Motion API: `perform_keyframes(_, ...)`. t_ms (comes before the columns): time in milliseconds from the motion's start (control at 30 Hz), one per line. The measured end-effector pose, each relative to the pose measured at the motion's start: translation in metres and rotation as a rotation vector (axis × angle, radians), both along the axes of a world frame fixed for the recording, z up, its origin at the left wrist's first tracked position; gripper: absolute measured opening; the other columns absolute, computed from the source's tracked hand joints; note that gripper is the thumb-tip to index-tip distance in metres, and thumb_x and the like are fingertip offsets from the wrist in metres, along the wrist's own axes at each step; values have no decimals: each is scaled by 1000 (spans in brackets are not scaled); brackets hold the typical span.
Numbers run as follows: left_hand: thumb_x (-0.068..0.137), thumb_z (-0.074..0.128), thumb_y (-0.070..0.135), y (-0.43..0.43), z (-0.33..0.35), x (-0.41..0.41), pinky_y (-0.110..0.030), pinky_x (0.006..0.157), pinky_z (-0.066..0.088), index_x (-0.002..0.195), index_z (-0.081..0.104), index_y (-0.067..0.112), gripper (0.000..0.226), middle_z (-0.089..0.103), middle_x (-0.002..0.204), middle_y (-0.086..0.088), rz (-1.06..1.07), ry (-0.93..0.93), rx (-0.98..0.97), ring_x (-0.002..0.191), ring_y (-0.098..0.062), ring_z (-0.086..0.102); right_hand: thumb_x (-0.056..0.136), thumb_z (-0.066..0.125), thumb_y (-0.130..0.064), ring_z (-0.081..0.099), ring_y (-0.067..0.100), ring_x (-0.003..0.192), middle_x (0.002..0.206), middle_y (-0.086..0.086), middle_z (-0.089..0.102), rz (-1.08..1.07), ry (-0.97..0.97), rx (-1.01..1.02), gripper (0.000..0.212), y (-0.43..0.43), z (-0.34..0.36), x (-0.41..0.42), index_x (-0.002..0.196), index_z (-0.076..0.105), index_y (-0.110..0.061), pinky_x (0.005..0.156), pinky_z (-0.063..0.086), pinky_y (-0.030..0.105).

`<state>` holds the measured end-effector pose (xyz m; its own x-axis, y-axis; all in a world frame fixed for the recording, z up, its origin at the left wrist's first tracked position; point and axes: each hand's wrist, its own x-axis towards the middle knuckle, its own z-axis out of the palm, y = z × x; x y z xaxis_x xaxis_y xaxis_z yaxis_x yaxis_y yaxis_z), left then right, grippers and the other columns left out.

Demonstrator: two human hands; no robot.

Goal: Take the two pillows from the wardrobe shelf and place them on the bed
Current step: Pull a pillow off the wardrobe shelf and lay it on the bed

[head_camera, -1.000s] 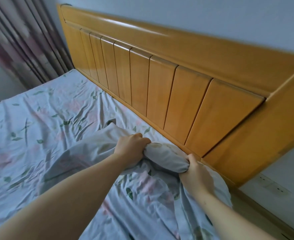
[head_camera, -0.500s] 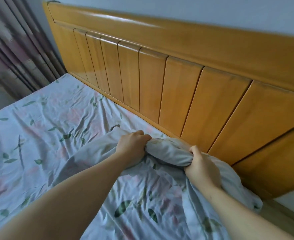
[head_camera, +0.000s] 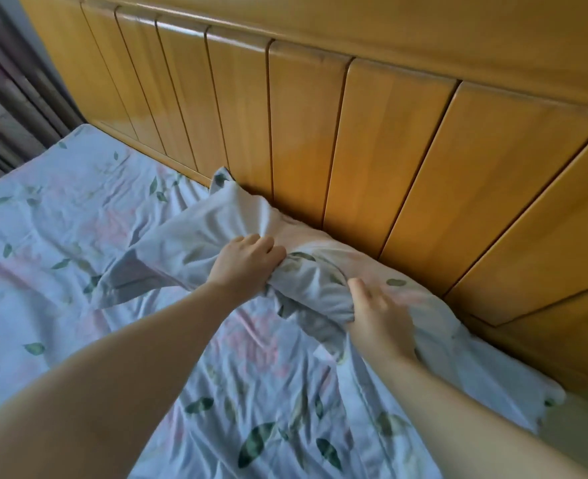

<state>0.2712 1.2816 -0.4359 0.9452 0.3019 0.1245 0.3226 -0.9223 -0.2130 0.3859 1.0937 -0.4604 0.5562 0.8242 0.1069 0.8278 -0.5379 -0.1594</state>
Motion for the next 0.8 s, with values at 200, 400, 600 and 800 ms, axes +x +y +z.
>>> perform_keyframes(200,87,59,29,-33,-86,-31,-44,100,44,141,28,19,63,39,137,-13,438,639,-528,128,-35,43,86,47,-9,51,29,118,132,2,51,121,313,-279,47,-26,-79,-36,129,44,-26,92,37,41)
perform_keyframes(400,89,54,43,-57,-129,-37,-44,105,40,140,27,10,67,37,140,-17,510,700,-708,130,-37,41,64,51,-23,66,28,96,97,-2,71,23,469,-349,47,-54,-121,-54,110,59,-32,78,48,42)
perform_keyframes(600,86,56,47,-82,-147,-9,-42,106,35,137,35,17,63,40,137,-11,547,295,-810,125,-37,40,90,50,-27,60,28,97,98,3,68,-410,535,-95,14,-76,-134,-6,94,61,-19,75,43,35)
perform_keyframes(800,85,45,57,-104,-159,17,-51,110,29,140,10,42,66,10,155,-4,419,291,-749,138,-37,20,90,50,-35,50,37,117,130,15,55,-910,706,-6,42,-86,-140,54,127,49,-13,94,44,45)
